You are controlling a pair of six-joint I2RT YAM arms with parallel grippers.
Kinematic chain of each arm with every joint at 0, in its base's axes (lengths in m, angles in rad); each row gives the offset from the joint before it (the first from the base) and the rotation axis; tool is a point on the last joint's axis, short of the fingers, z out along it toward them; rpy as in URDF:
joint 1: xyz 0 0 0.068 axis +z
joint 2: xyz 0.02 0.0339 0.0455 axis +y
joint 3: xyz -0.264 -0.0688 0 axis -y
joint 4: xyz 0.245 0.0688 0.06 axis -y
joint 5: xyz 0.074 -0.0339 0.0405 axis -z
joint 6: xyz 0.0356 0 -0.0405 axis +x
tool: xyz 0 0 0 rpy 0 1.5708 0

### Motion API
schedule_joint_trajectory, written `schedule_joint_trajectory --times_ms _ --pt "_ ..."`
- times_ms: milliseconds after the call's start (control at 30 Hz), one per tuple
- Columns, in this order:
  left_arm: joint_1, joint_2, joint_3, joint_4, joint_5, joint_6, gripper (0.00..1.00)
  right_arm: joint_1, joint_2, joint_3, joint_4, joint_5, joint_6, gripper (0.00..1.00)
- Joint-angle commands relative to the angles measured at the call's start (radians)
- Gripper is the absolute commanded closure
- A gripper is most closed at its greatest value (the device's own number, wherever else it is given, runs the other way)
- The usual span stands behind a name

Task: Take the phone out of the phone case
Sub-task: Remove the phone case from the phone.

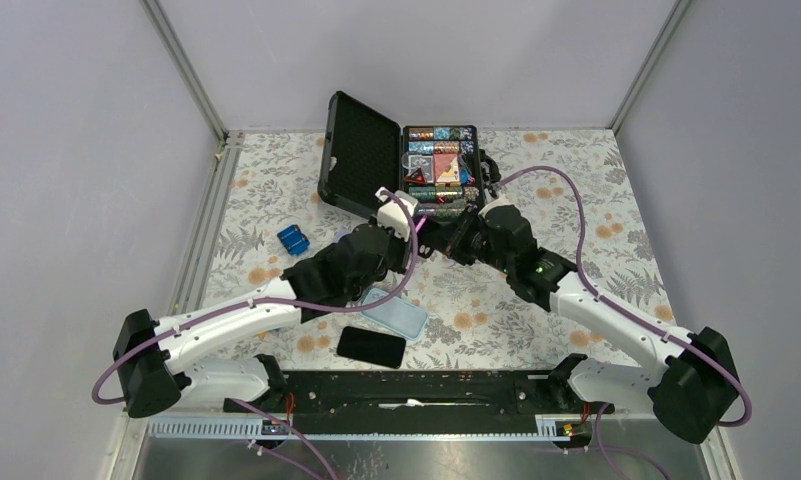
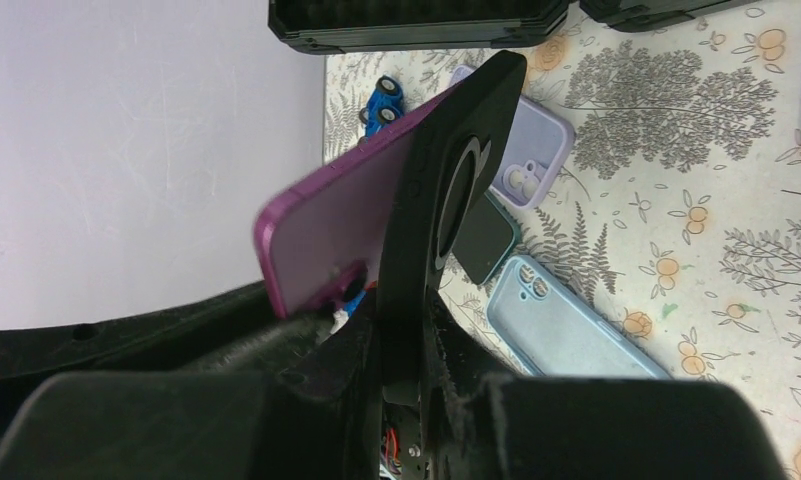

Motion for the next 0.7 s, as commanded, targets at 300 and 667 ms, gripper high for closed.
schedule_joint_trajectory --times_ms 300,667 --pt "0.030 0.078 0.059 -0.002 -0.252 -0.002 0.73 0.005 -0.026 0.062 0.070 -0.077 0.011 1.00" --pt "0.033 0.075 0.070 0.002 -0.237 -0.001 1.00 -0.004 -0.049 0.036 0.021 -0.005 -0.040 1.00"
